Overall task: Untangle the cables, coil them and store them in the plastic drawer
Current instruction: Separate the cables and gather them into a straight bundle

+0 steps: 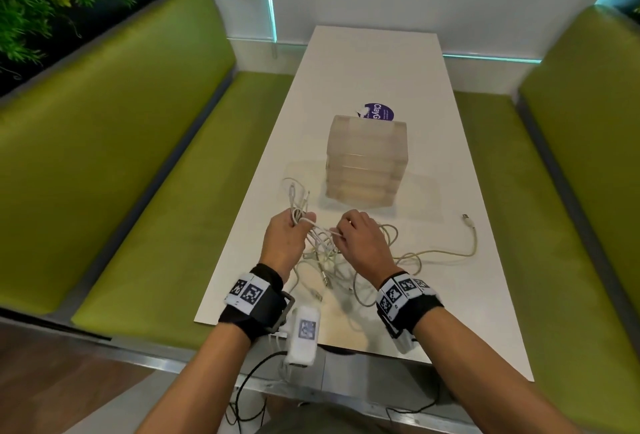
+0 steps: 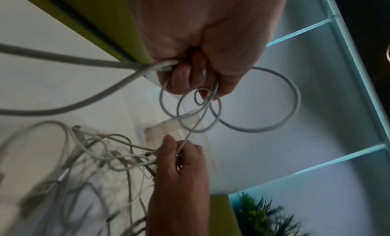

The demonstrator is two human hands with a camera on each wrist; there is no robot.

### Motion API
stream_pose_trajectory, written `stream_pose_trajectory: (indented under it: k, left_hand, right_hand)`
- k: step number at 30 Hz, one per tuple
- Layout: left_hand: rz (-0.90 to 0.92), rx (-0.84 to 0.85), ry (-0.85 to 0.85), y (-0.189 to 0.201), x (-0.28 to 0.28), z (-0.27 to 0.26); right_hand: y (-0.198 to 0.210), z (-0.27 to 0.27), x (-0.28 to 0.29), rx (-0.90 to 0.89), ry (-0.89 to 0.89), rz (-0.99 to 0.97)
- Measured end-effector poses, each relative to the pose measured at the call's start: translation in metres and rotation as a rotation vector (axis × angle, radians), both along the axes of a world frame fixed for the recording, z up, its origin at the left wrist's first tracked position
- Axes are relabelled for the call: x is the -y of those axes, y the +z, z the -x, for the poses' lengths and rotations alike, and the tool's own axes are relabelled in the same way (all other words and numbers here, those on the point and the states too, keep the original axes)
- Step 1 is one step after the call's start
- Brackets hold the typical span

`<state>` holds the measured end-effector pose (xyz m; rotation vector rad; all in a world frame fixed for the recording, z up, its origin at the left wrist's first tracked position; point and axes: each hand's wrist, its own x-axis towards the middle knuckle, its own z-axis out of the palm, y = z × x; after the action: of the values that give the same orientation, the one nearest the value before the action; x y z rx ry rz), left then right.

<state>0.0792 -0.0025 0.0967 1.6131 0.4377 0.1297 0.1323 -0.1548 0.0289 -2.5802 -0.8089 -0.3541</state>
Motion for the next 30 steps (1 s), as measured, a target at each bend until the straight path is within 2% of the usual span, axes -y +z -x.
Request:
stream_pose_trajectory:
  k: [3,5,7,10,12,14,16,19,21,24,26,28,30]
  left_hand:
    - [0.057,0.047,0.120,-0.006,-0.008,0.000]
    - [0.082,0.061,0.176,-0.008,-0.018,-0.001]
    - [0.079,0.059,0.175,-0.010,-0.027,-0.001]
    - [0.053,0.073,0.155,-0.012,-0.027,0.002]
    - [0.095,0.090,0.181,-0.012,-0.026,0.002]
    - [0.168,0.102,0.238,-0.012,-0.029,0.001]
    - [0.195,0.108,0.252,-0.012,-0.036,0.001]
    - [0.160,0.115,0.204,-0.015,-0.040,0.004]
    - [0.155,0.132,0.179,-0.014,-0.038,0.007]
    - [0.197,0.179,0.204,-0.007,-0.039,0.009]
    - [0.245,0.221,0.238,0.000,-0.044,0.010]
    - [0.260,0.243,0.240,0.005,-0.048,0.013]
    - [0.227,0.227,0.192,0.005,-0.048,0.016]
  right_hand:
    - [0.006,0.002,-0.006,-0.058,0.078,0.029]
    - [0.005,0.004,-0.004,-0.153,0.137,-0.018]
    - [0.005,0.005,-0.001,-0.235,0.136,-0.101]
    - [0.005,0.004,-0.003,-0.257,0.066,-0.158]
    - [0.007,0.004,-0.005,-0.356,0.035,-0.268]
    - [0.009,0.003,-0.003,-0.480,0.067,-0.472]
    - [0.008,0.002,0.003,-0.525,0.109,-0.554]
    - [0.005,-0.003,0.008,-0.534,0.093,-0.465]
    - [0.003,-0.006,0.010,-0.516,0.059,-0.311]
    - [0.000,-0.012,0.013,-0.384,-0.017,-0.004]
    - [-0.002,-0.013,0.018,-0.328,-0.092,0.099]
    - [-0.003,-0.013,0.026,-0.383,-0.098,0.127]
    - [0.003,-0.007,0.029,-0.516,0.007,0.125]
